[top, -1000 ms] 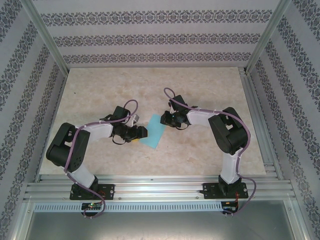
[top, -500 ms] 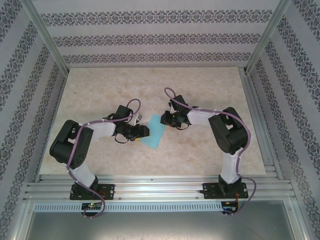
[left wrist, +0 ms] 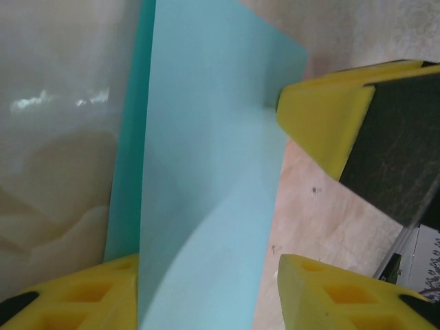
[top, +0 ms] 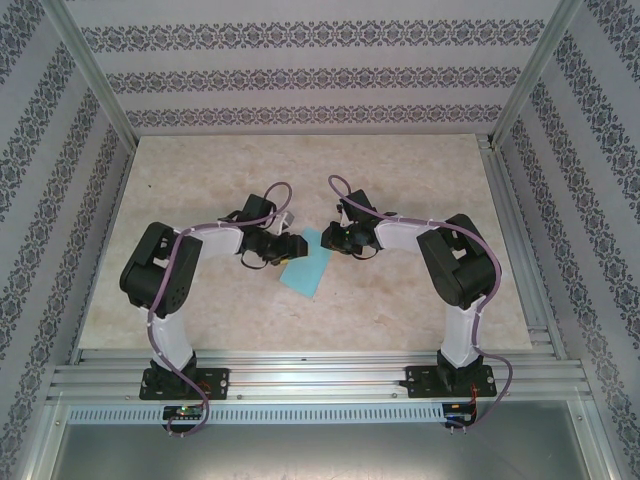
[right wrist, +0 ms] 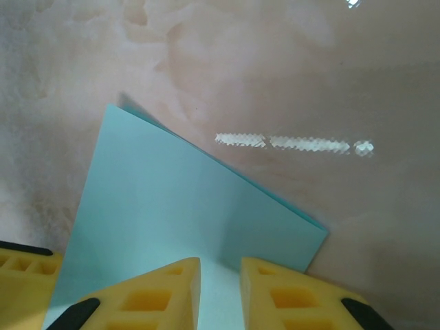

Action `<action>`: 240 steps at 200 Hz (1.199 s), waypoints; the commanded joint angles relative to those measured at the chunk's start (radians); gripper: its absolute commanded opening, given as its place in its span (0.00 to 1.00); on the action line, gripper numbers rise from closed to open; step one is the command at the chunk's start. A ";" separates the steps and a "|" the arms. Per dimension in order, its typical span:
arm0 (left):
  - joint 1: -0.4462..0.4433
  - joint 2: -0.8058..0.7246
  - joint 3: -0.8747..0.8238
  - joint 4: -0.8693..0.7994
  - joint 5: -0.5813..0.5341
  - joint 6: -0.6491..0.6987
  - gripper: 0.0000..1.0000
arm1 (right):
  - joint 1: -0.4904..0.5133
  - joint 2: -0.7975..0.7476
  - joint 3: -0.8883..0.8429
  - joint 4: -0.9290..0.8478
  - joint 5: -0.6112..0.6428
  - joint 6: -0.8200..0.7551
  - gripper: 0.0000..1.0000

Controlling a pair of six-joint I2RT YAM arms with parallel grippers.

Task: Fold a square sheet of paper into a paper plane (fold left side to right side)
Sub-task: Third fold the triangle at the center of the table.

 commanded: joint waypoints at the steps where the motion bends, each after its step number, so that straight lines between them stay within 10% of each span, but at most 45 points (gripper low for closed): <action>1: -0.009 0.035 0.062 -0.031 0.014 0.043 0.48 | 0.000 0.021 -0.011 -0.008 -0.012 -0.021 0.23; 119: -0.009 -0.003 0.017 0.002 -0.052 -0.129 0.03 | 0.037 -0.320 -0.139 -0.024 0.075 -0.116 0.38; 166: -0.010 -0.026 0.008 -0.056 -0.063 -0.169 0.02 | 0.252 -0.525 -0.292 0.012 0.202 -0.147 0.50; 240: -0.010 -0.009 0.020 -0.075 -0.055 -0.174 0.01 | 0.541 -0.268 -0.045 -0.159 0.484 -0.268 0.54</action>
